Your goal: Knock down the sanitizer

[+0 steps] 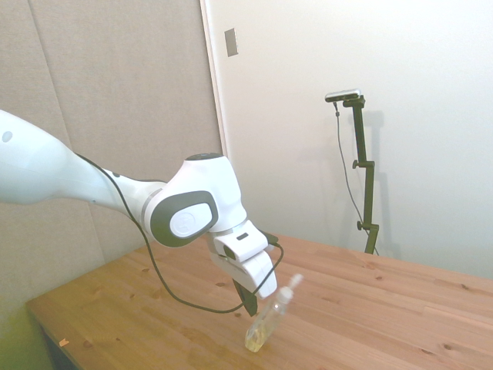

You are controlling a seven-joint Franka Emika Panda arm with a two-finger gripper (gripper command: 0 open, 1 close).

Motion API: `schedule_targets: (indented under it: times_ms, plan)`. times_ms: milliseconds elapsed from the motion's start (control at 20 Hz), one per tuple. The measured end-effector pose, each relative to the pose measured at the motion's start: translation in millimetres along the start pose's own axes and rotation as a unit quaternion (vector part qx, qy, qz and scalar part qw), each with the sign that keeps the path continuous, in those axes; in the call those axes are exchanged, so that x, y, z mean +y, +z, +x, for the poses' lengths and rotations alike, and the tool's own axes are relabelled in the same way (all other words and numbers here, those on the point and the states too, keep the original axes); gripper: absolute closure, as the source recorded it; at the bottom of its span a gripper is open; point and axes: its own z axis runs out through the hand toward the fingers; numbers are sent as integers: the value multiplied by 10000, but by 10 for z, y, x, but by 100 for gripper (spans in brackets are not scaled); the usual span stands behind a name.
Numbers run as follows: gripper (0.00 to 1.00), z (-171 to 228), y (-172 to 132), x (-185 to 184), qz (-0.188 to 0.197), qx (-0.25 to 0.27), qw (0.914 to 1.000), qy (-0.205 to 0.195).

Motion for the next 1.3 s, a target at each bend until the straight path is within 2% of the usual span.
schedule_targets:
  times_ms: [300, 750, 800, 1300]
  plan:
    - [100, 354, 61, 156, -29, 6, 9995, 324]
    - [100, 690, 201, 195, 21, -75, 9986, 532]
    - [0, 705, 195, 195, 27, -67, 9985, 535]
    - [0, 757, 147, 256, 84, -55, 9990, 432]
